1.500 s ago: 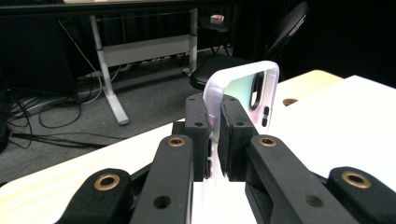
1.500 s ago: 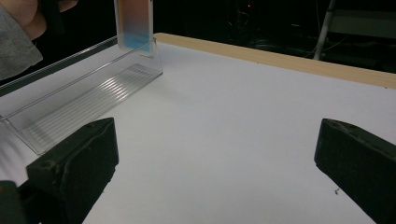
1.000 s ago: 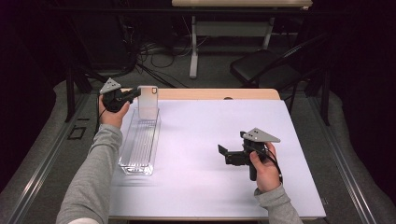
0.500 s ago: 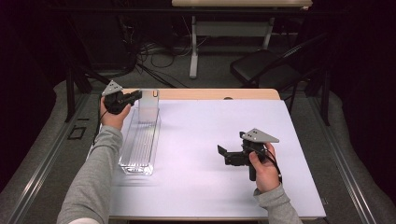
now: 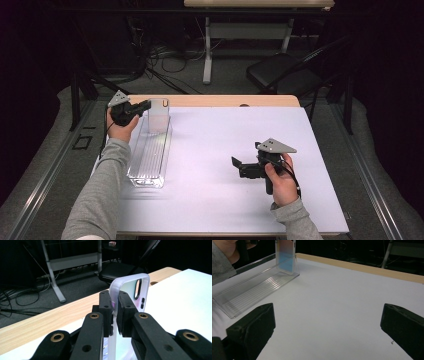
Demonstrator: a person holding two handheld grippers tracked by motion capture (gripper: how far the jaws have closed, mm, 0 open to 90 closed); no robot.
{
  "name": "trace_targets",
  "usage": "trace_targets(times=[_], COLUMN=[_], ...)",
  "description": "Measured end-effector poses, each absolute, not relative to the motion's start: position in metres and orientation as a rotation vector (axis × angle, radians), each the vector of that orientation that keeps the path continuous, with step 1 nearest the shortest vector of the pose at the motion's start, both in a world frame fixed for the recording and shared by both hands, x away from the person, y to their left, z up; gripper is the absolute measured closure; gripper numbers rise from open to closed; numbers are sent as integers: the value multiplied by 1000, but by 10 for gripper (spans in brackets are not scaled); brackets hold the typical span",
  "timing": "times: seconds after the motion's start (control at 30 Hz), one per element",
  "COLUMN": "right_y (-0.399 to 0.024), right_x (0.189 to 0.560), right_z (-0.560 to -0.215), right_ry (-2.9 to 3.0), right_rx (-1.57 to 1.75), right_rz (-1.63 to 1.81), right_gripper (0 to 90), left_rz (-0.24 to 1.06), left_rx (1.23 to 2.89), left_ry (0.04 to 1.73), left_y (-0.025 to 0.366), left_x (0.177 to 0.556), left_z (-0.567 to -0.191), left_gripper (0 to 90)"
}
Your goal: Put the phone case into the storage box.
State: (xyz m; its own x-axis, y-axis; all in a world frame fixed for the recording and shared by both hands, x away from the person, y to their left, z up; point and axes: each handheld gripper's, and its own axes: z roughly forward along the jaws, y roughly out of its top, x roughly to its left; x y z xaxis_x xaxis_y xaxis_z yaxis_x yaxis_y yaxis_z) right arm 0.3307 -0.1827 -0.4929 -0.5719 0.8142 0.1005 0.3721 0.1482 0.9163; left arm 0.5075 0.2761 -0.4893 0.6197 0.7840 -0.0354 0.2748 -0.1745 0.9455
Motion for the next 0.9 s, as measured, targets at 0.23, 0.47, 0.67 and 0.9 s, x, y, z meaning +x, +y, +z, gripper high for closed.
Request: trace_targets(times=[0.23,0.47,0.67,0.9], right_y=[-184,-183,-183,-183], right_x=[331,331,331,332], right_z=[-493,-493,-494,-494], right_ry=[2006,2009,2010,2009], right_rx=[1136,1132,1127,1134], right_rz=[1412,1411,1411,1414], right_gripper=[0,0,0,0], left_rz=[570,582,593,612], left_rx=[1735,1733,1747,1752], left_ry=[873,874,867,884], left_y=[275,275,276,277], left_x=[508,508,509,510], left_z=[-492,-493,-493,-494], left_gripper=[836,834,831,819])
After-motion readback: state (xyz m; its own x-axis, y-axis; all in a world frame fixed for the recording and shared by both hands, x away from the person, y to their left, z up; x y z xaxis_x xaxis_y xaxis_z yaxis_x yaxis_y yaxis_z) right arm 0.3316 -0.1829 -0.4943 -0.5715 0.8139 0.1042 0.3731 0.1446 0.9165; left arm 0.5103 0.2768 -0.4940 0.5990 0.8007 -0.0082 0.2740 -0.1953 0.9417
